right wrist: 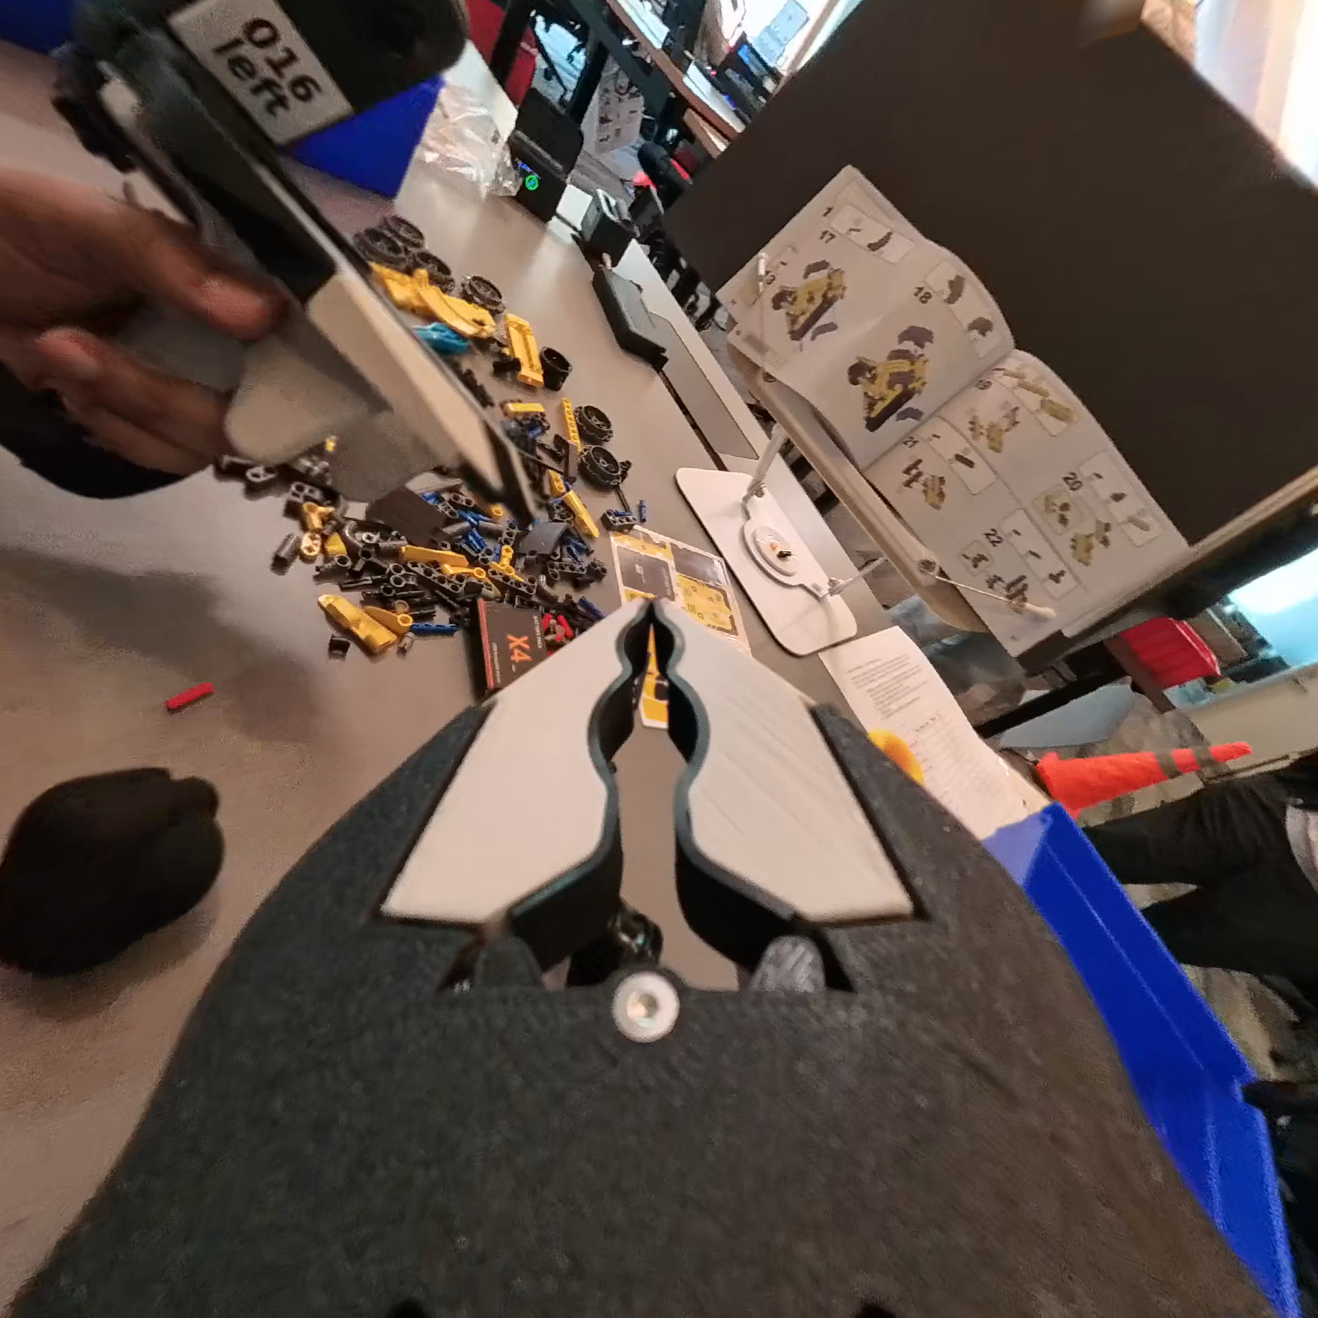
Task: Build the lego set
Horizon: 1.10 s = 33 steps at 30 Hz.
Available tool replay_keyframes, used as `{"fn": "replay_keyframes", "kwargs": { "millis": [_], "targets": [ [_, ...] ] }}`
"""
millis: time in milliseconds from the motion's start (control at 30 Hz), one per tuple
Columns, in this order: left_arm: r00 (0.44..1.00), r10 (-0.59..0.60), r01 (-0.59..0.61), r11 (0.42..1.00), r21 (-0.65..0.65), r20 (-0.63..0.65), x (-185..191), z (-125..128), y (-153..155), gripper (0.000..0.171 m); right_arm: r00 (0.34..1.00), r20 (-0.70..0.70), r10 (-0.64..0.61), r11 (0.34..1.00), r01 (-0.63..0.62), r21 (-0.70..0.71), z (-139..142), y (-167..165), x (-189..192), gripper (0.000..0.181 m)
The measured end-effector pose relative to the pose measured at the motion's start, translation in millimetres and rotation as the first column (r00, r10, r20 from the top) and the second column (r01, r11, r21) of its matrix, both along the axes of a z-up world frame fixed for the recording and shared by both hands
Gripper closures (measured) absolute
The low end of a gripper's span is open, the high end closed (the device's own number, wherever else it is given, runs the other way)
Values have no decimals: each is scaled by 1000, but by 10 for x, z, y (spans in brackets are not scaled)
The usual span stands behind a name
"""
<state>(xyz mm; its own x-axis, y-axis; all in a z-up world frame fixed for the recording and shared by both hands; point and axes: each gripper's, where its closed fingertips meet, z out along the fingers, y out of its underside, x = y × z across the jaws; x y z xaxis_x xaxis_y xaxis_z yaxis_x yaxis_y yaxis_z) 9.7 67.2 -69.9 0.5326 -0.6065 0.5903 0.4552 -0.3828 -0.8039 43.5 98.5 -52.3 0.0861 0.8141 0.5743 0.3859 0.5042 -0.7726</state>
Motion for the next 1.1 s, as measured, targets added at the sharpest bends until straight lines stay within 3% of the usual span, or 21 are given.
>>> {"fn": "replay_keyframes", "kwargs": {
  "millis": [67,133,267,333,400,533,667,767,1100],
  "targets": [
    [993,1,-2,1000,-10,-122,89,-88,-100,143,999,-27,-32,999,31,-38,36,-16,94,181],
    [962,-14,10,1000,-16,-274,246,-256,-287,140,998,-35,-50,994,47,-94,3,-115,231,170],
    [811,-75,62,997,-41,-580,573,-757,-809,135,999,-20,27,953,-32,-301,-307,-681,585,155],
    [738,-34,23,999,-25,-674,618,-907,-966,134,997,0,82,910,-75,-408,-558,-1032,759,152],
    [756,-1,6,1000,6,-654,624,-865,-1071,134,994,34,106,875,-76,-477,-871,-1254,910,147],
    [860,-47,51,999,-7,-508,620,-731,-1191,134,961,194,194,839,-60,-541,-1556,-1555,1138,140],
    [835,-48,51,999,-9,-548,688,-810,-1259,134,936,285,205,838,-17,-546,-1966,-1623,1193,140],
    [804,-36,33,999,-17,-593,729,-912,-1314,134,939,283,193,823,2,-568,-2059,-1632,1195,140],
    [826,70,-107,994,-34,-560,440,-1000,-1408,134,946,198,255,770,-75,-634,-1988,-1764,858,141]
  ]
}}
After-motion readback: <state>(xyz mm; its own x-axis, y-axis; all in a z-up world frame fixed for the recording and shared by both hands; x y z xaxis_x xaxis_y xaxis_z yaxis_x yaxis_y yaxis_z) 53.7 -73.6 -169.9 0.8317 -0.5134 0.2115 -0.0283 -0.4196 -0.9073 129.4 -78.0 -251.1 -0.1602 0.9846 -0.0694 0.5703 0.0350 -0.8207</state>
